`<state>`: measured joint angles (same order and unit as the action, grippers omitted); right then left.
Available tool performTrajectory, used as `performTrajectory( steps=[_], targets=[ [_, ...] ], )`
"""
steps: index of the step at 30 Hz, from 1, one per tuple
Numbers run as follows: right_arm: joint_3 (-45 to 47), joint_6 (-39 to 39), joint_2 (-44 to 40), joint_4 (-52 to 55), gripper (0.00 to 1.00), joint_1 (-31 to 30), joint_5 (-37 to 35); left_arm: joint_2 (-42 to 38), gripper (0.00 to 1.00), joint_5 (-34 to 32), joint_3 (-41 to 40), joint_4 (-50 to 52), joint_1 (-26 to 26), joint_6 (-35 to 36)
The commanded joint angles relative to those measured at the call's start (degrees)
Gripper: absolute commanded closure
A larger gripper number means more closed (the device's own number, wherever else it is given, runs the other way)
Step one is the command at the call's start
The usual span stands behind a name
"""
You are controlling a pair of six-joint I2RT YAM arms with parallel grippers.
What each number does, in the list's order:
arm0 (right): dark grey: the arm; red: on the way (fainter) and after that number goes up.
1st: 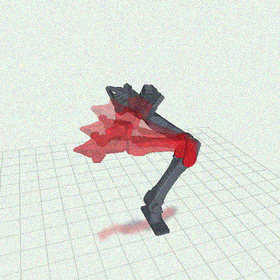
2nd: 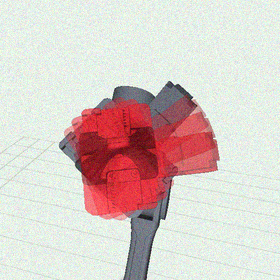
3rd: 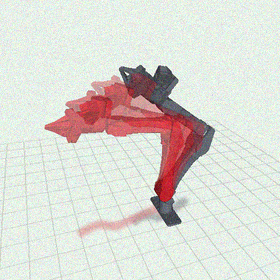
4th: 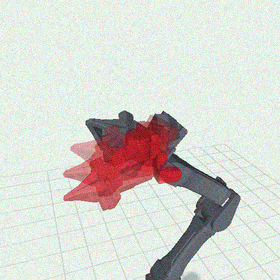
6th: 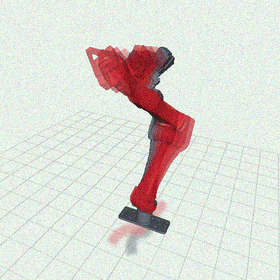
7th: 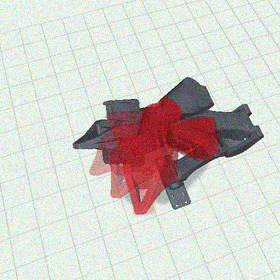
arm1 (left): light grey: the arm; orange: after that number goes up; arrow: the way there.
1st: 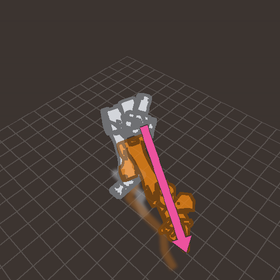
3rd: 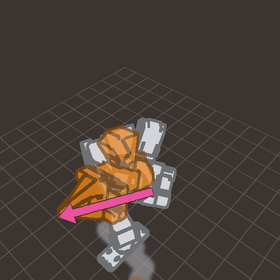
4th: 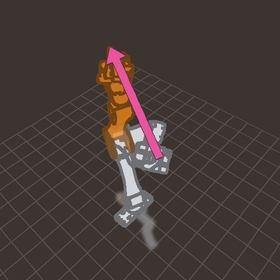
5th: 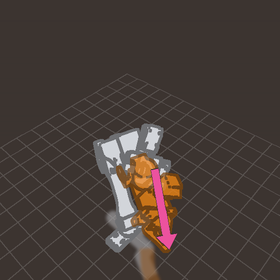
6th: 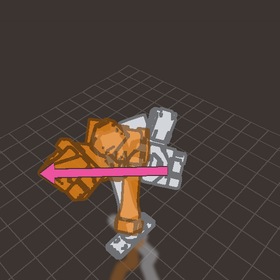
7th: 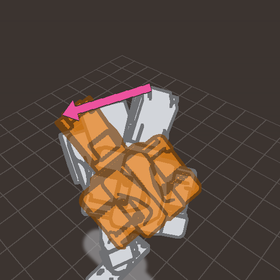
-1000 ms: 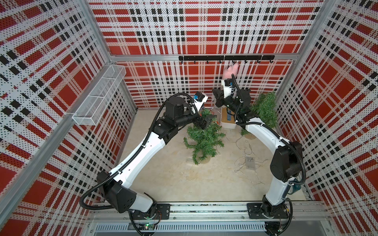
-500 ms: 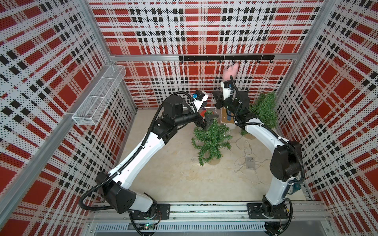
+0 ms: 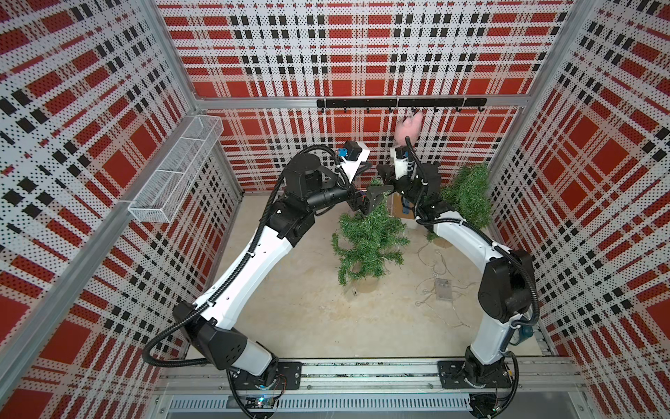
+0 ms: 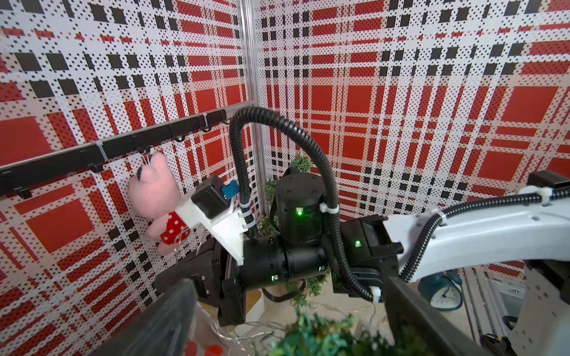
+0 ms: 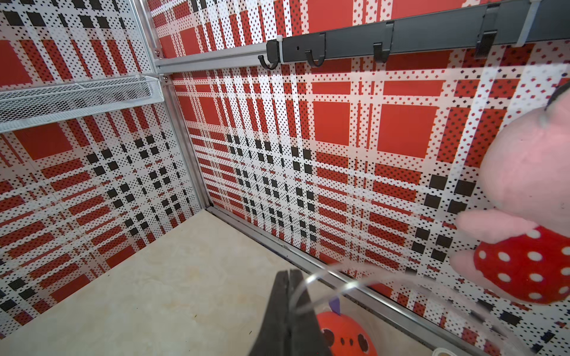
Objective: Wrap string light around the christmas tree
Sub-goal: Wrap the light string around the Christmas tree.
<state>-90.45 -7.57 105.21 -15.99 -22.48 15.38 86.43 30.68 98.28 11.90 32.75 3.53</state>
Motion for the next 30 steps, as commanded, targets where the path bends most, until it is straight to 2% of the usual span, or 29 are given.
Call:
performTrajectory(
  steps=[1,4,9,12,17,19,21,23,26,28,30],
  targets=[
    [-0.2,0.9,-1.5,-0.4,1.0,-0.2,-0.3,-1.6,0.02,-2.2,-3.5,-2.5,-0.1,1.9],
    [-0.2,0.8,-1.1,-0.6,1.0,-0.1,-0.2,-2.2,0.02,-2.0,-6.8,-5.8,-0.1,2.0],
    [-1.8,0.1,-0.3,-0.1,1.0,-0.2,0.1,1.1,0.02,-0.6,3.5,-5.5,-2.3,2.1],
    [-1.7,0.5,-0.7,0.0,1.0,-0.2,-0.3,3.5,0.02,1.3,6.6,-5.2,-3.1,0.6],
    [-1.0,0.6,-0.6,0.0,1.0,-0.1,-0.1,1.5,0.02,-0.1,-2.1,-11.0,-3.1,-0.8],
    [-2.2,0.7,0.2,0.9,1.0,-0.1,0.2,3.3,0.02,0.3,4.0,-8.0,-4.0,-0.5],
    [-2.9,0.7,0.6,1.3,1.0,-0.2,0.3,6.7,0.02,3.0,14.5,-3.5,-5.4,-1.8],
    [-2.5,0.5,0.2,0.5,1.0,-0.2,0.0,8.8,0.02,4.2,19.3,-2.0,-5.9,-3.2],
    [-2.2,0.7,-0.2,0.8,1.0,-0.1,-0.8,6.9,0.02,3.5,14.5,-2.4,-6.2,-3.6],
    [-1.7,1.2,-0.4,1.1,1.0,-0.1,-0.8,3.3,0.02,2.5,6.3,-6.1,-7.5,-5.6],
    [-1.2,1.7,-0.5,1.2,1.0,0.0,-0.6,-1.8,0.02,4.0,-5.8,-14.0,-10.0,-9.4]
  ],
)
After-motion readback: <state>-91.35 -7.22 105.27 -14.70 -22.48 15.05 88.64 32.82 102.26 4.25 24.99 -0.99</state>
